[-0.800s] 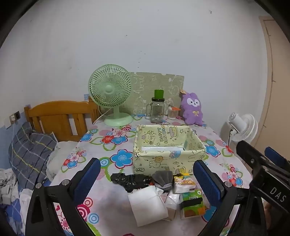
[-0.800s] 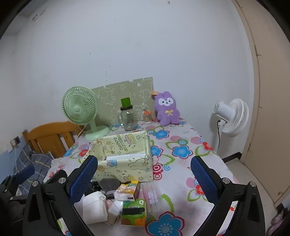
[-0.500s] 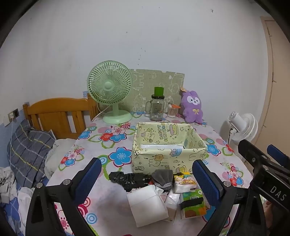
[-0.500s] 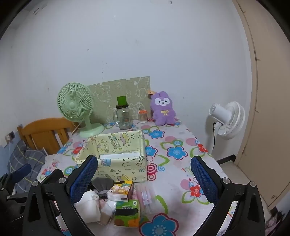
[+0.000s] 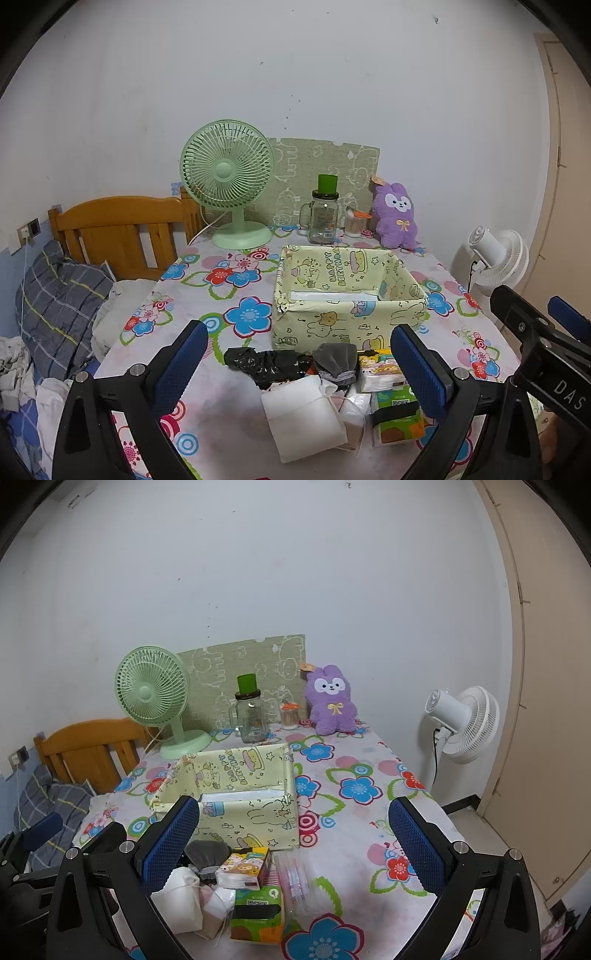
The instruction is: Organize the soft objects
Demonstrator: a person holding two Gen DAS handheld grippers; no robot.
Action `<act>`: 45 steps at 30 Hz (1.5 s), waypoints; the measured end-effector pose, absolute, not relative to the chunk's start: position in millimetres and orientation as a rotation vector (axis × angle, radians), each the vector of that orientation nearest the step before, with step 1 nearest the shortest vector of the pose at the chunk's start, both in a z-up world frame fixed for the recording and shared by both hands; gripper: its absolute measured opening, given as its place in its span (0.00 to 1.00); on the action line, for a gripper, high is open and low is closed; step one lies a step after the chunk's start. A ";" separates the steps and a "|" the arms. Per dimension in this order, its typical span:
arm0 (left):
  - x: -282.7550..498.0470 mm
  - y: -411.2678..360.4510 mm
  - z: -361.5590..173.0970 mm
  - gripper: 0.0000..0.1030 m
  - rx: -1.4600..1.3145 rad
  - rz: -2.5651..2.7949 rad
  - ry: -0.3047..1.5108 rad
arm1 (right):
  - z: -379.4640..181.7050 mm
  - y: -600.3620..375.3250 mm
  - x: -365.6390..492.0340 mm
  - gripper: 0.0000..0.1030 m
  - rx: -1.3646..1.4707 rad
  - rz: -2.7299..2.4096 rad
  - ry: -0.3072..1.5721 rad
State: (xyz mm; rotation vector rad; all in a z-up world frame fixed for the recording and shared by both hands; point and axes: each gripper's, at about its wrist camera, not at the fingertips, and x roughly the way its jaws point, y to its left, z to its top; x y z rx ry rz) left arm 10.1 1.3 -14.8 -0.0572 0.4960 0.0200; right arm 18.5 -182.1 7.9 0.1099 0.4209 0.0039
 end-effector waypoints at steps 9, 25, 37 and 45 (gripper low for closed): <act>8.6 1.0 -14.8 0.97 -0.061 0.015 0.499 | 5.7 -182.8 17.6 1.00 0.110 -0.014 0.426; 10.5 -1.6 -10.7 0.97 -0.054 0.007 0.504 | 7.9 -182.2 17.2 1.00 0.098 -0.016 0.427; 9.6 -0.6 -9.2 0.97 -0.051 0.006 0.504 | 8.0 -181.2 15.6 1.00 0.090 -0.013 0.425; 9.0 -1.0 -9.0 0.97 -0.050 0.006 0.502 | 8.9 -181.3 15.0 1.00 0.091 -0.009 0.423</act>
